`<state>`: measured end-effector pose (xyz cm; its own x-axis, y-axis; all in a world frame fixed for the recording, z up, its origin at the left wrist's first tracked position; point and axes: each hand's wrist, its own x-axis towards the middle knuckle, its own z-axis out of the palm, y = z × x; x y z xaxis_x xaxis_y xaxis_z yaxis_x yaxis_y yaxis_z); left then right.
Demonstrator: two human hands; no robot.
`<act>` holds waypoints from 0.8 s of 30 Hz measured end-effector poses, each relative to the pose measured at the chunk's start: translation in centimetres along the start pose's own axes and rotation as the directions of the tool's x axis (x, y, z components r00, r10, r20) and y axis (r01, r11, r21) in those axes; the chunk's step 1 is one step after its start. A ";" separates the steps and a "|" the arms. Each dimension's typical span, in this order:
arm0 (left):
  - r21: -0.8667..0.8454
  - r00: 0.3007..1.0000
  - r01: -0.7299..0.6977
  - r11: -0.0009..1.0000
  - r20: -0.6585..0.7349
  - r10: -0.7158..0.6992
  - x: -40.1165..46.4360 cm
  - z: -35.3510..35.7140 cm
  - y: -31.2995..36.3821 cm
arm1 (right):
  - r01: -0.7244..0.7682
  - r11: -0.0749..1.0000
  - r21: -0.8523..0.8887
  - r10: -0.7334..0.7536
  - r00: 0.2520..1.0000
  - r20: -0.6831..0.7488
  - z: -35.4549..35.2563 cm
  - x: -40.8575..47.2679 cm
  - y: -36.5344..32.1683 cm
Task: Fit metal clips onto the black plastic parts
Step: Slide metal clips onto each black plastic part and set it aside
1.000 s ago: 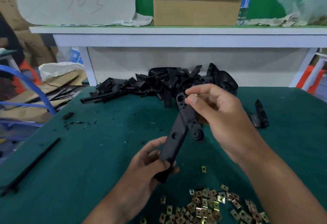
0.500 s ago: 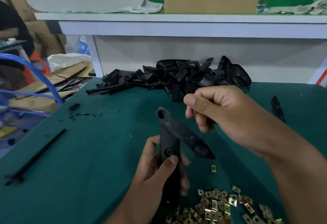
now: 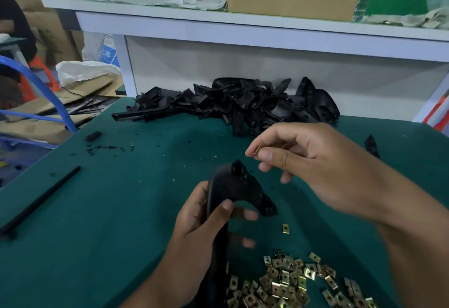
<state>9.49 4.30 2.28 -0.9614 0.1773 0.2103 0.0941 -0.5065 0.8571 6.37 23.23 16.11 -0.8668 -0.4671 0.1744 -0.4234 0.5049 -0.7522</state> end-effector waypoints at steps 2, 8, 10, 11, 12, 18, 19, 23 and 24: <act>-0.043 1.000 0.022 0.999 -0.004 -0.022 0.1 -0.2 0.2 | -0.014 1.000 -0.011 0.014 1.000 0.015 0.1 0.0 -0.1; 0.026 0.995 0.049 0.998 0.080 -0.051 0.0 0.0 0.9 | -0.012 1.000 -0.028 0.013 0.999 0.049 0.7 0.1 -0.3; 0.013 0.997 0.030 0.999 0.075 -0.031 0.1 0.1 0.9 | -0.024 1.000 0.006 0.024 0.999 0.047 0.8 0.1 -0.3; 0.026 0.997 0.030 0.999 0.068 -0.032 0.1 0.1 0.9 | -0.027 1.000 0.015 0.027 0.999 0.047 0.7 0.2 -0.2; 0.051 0.997 0.034 0.998 0.062 -0.037 0.1 0.1 0.9 | -0.028 0.999 0.017 0.027 0.998 0.050 0.7 0.2 -0.2; 0.080 0.996 0.062 0.995 0.061 -0.067 0.1 -0.2 0.9 | -0.031 0.999 0.043 0.029 0.998 0.058 1.0 0.1 -0.2; 0.076 0.995 0.063 0.995 0.066 -0.068 0.1 -0.2 0.9 | -0.034 0.999 0.038 0.032 0.998 0.056 1.1 0.1 -0.2; 0.070 0.994 0.065 0.995 0.087 -0.070 0.0 0.0 1.0 | -0.051 0.998 0.027 0.050 0.998 0.044 1.4 0.3 0.0; 0.065 0.993 0.067 0.996 0.091 -0.073 0.0 0.0 1.1 | -0.054 0.998 0.024 0.053 0.997 0.047 1.5 0.4 0.0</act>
<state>9.56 3.77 3.20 -0.9381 0.2899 0.1894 0.0462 -0.4373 0.8981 6.46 21.98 15.22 -0.8747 -0.4733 0.1038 -0.3692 0.5121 -0.7756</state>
